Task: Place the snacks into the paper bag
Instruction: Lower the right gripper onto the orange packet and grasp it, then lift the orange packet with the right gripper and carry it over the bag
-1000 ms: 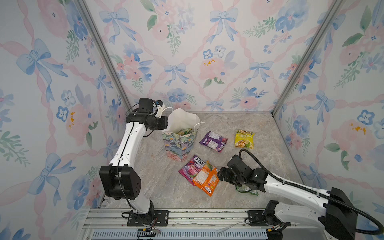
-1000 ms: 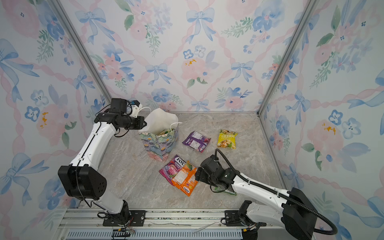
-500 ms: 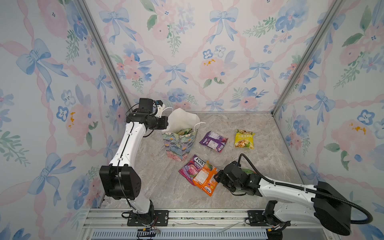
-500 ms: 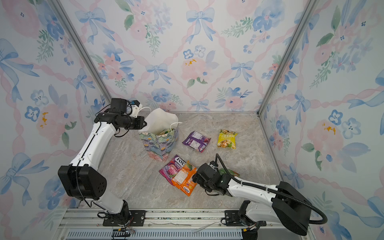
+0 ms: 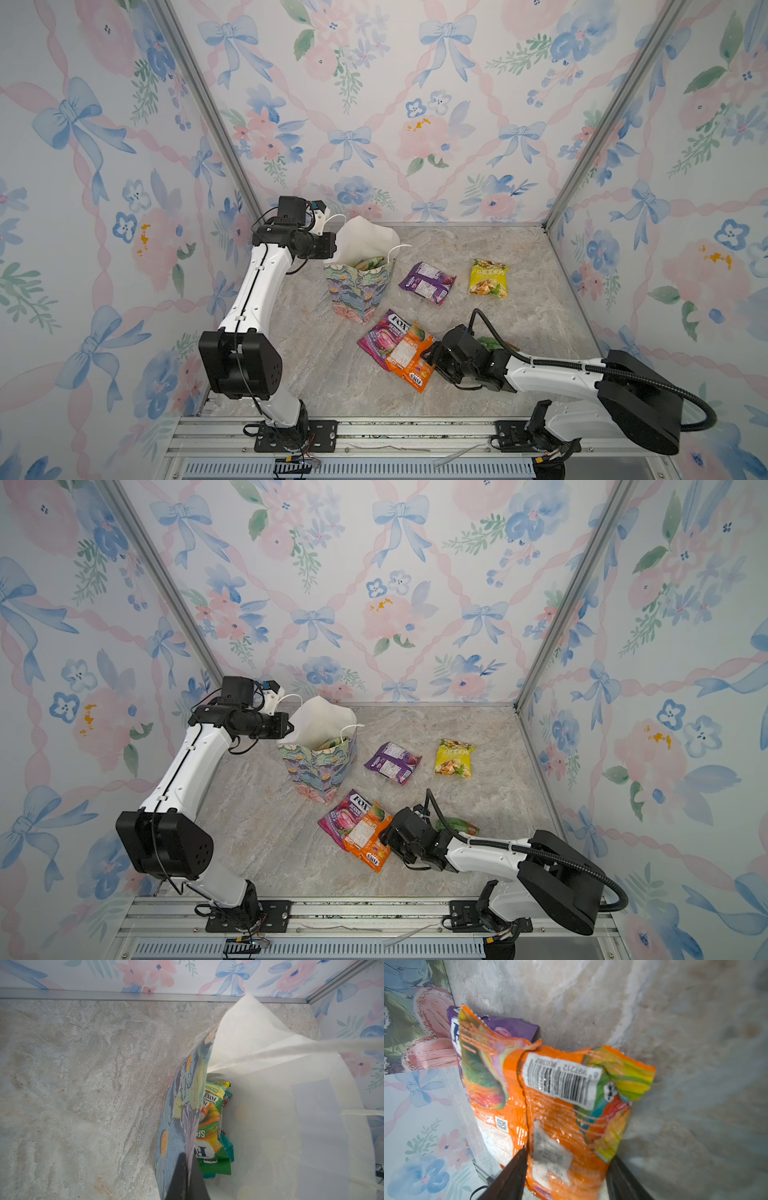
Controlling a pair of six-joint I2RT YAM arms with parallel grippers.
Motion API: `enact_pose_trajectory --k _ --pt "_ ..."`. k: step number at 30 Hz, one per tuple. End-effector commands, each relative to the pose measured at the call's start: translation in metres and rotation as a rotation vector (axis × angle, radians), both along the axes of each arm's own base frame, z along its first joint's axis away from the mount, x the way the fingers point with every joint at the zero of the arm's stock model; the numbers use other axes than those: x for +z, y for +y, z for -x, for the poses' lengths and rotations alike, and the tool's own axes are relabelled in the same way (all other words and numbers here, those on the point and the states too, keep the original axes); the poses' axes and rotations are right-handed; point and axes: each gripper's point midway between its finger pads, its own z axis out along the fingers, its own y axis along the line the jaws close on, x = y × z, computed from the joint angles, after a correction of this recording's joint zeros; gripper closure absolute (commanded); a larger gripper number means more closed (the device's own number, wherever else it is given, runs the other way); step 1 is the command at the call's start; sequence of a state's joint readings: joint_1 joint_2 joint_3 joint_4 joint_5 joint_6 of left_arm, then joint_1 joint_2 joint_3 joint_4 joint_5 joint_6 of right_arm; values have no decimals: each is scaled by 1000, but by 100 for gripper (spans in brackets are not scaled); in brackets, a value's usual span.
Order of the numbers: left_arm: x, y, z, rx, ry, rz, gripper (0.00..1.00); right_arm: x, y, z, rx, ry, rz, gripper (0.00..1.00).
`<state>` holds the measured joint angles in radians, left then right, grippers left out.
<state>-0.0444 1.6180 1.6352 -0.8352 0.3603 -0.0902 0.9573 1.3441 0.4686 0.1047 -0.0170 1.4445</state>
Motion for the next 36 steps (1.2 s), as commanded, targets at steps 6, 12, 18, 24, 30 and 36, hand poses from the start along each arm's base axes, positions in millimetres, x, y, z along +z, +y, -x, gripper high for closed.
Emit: enact_pose_trajectory --k 6,12,18,24,30,36 --pt "-3 1 9 -7 23 5 100 -14 -5 -1 -26 26 4 58" --pt "-2 2 9 -6 21 4 100 -8 -5 -7 -21 -8 12 81" --pt "-4 1 9 -9 25 6 100 0 -5 -13 -10 -45 33 100" --pt "-4 2 10 -8 25 3 100 20 -1 -18 58 -110 79 100" --pt "-4 2 9 -5 25 2 100 59 -7 -28 98 -207 149 100" --pt "-5 3 9 -4 27 -1 100 89 -15 -39 87 -250 124 100"
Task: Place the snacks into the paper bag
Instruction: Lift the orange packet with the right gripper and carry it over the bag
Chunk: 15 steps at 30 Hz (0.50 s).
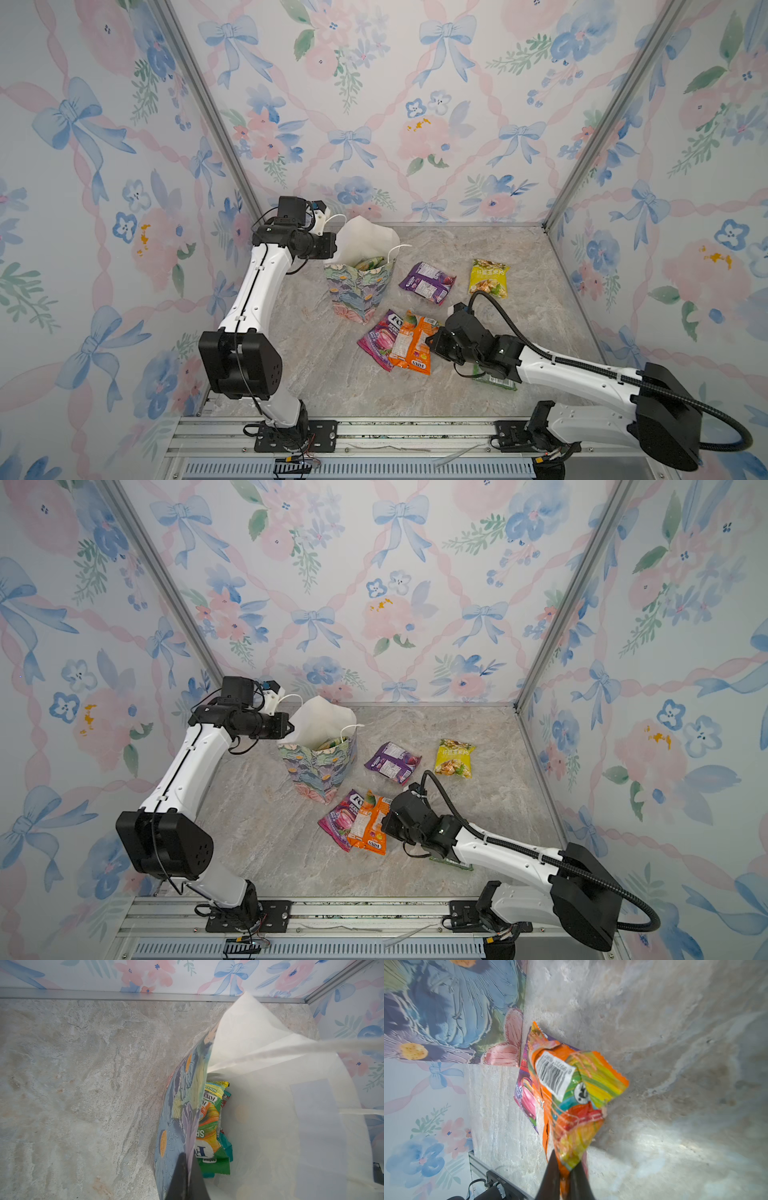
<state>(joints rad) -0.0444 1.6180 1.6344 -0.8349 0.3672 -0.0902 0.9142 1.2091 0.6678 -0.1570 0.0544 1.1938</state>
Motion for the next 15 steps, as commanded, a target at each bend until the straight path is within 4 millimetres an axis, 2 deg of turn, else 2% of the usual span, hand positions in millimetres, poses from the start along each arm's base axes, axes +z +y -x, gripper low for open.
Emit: enact_pose_trajectory --k 1,8,15 --pt "-5 4 9 1 26 -5 100 17 -14 -9 -5 -44 48 100" --pt "-3 3 9 -2 20 -6 100 64 -34 -31 -30 -133 21 100" --pt "-2 4 9 -1 17 -4 100 138 -54 -68 -58 -314 27 100"
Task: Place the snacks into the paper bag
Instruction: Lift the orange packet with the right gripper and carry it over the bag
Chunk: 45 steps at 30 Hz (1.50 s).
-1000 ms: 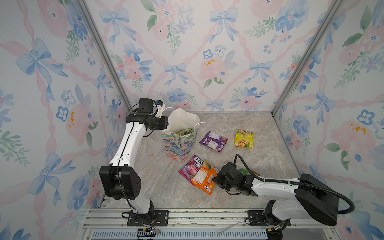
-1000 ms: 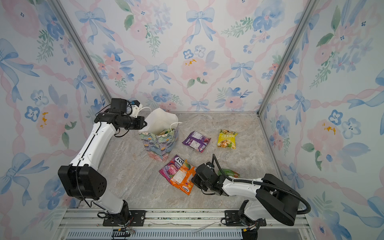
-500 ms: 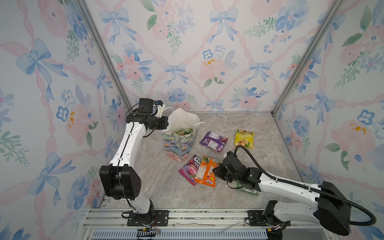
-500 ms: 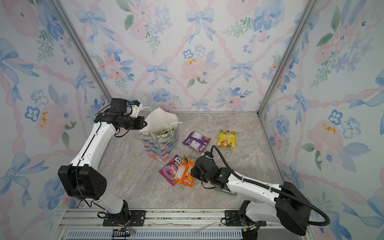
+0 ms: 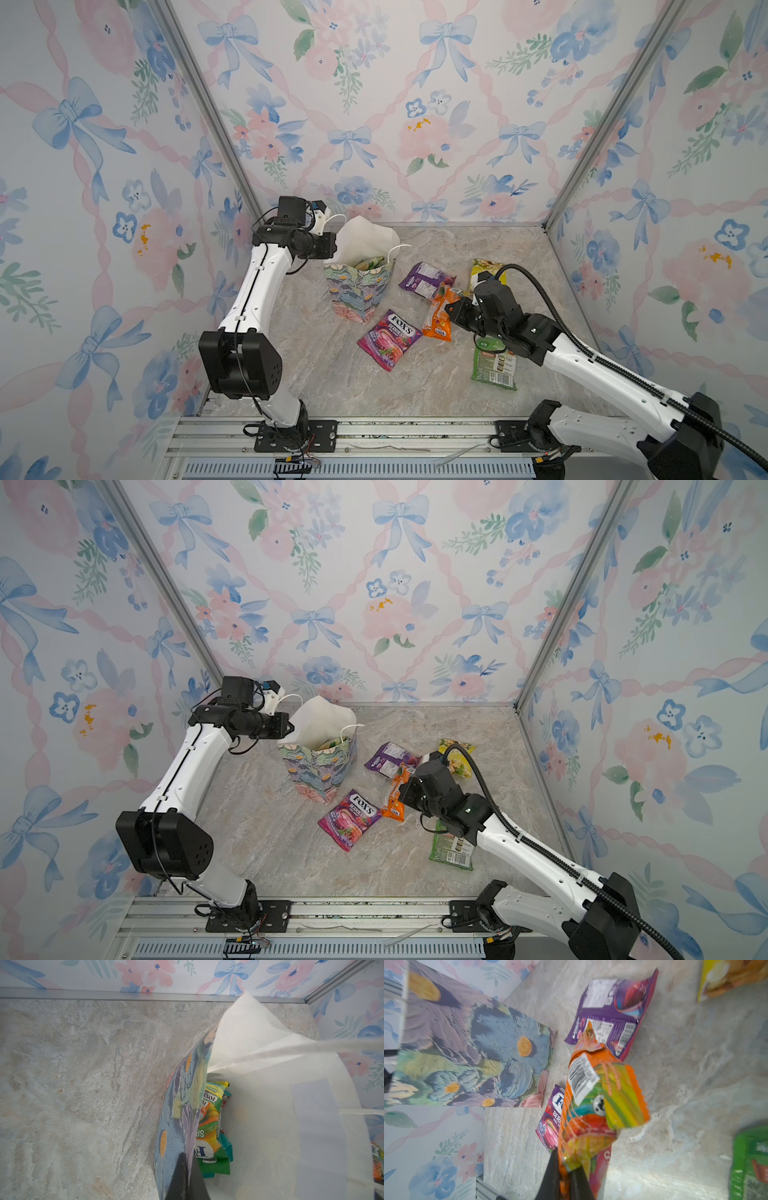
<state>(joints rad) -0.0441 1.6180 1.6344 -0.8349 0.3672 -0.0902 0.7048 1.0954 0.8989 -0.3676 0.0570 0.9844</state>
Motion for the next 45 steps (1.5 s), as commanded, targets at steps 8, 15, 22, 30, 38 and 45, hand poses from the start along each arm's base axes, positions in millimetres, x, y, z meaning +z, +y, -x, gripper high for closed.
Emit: enact_pose_trajectory --k 8,15,22,30,38,45 --pt "-2 3 9 -3 19 -1 100 134 2 -61 27 -354 -10 100" --pt "-1 2 10 -5 15 1 100 190 18 -88 76 -473 -2 100" --pt "-3 2 9 -5 21 1 100 234 32 -107 116 -567 -14 100" --pt "-5 1 8 -9 27 6 100 277 44 -123 129 -661 -23 100" --pt "-2 1 9 -9 22 6 100 286 90 -144 197 -671 -78 100" --pt "-3 2 9 -8 23 5 100 277 143 -141 307 -645 -93 100"
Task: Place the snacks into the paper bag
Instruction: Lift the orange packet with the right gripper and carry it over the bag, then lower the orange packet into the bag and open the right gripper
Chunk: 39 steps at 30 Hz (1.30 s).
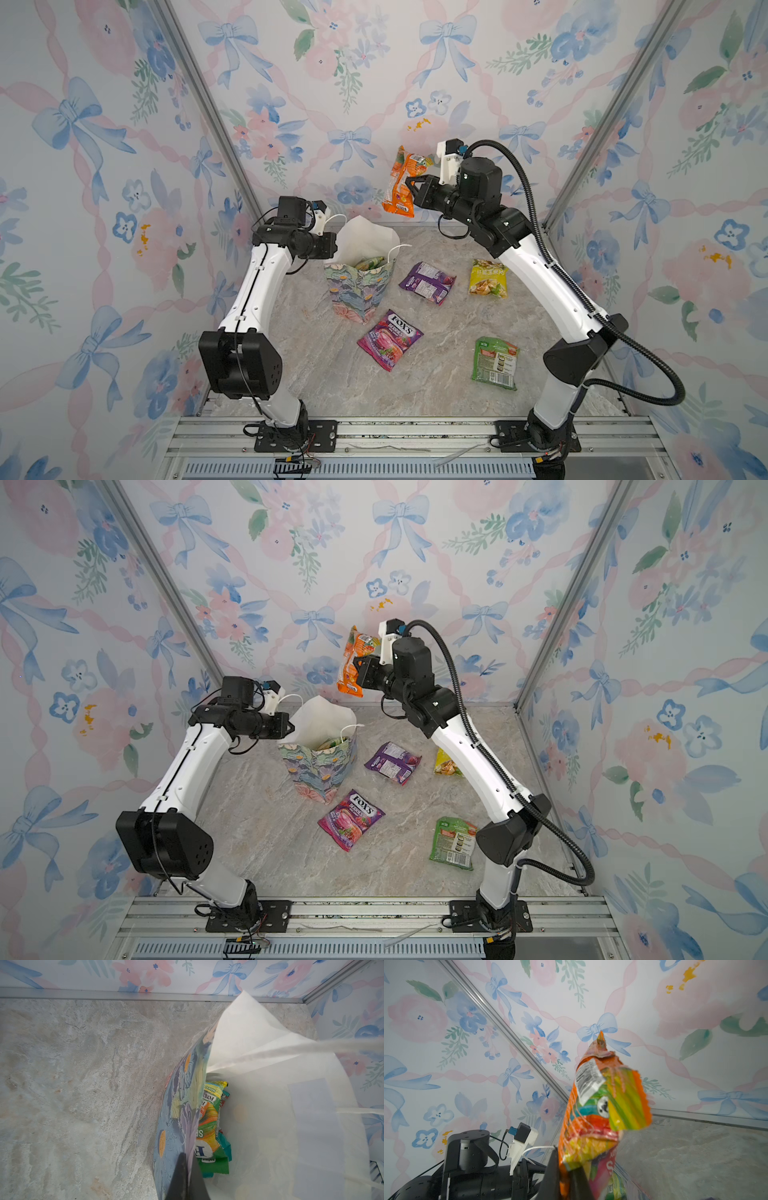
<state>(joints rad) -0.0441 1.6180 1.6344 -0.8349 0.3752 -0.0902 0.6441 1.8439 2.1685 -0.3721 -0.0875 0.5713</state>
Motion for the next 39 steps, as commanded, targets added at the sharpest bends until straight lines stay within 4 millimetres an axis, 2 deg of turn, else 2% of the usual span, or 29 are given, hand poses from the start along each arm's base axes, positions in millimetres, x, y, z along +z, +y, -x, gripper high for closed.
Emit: enact_pose_trajectory --k 1,4,7,12,18,26,39 --pt "-3 3 9 -2 23 -2 100 14 26 19 93 -28 -10 100" --pt "-3 3 8 -2 21 -3 100 3 43 28 129 -5 -10 100" --pt "-4 3 8 -1 24 -4 100 -6 50 36 144 14 -16 100" --pt "-4 4 9 -1 24 -4 100 -25 49 48 151 47 -29 100" --pt "-2 3 9 -1 19 -4 100 -47 42 52 129 103 -31 100" --pt "-2 3 9 -2 18 -2 100 -63 47 48 130 135 -26 100" --pt "0 3 10 -2 15 -3 100 -72 81 33 189 176 -45 100"
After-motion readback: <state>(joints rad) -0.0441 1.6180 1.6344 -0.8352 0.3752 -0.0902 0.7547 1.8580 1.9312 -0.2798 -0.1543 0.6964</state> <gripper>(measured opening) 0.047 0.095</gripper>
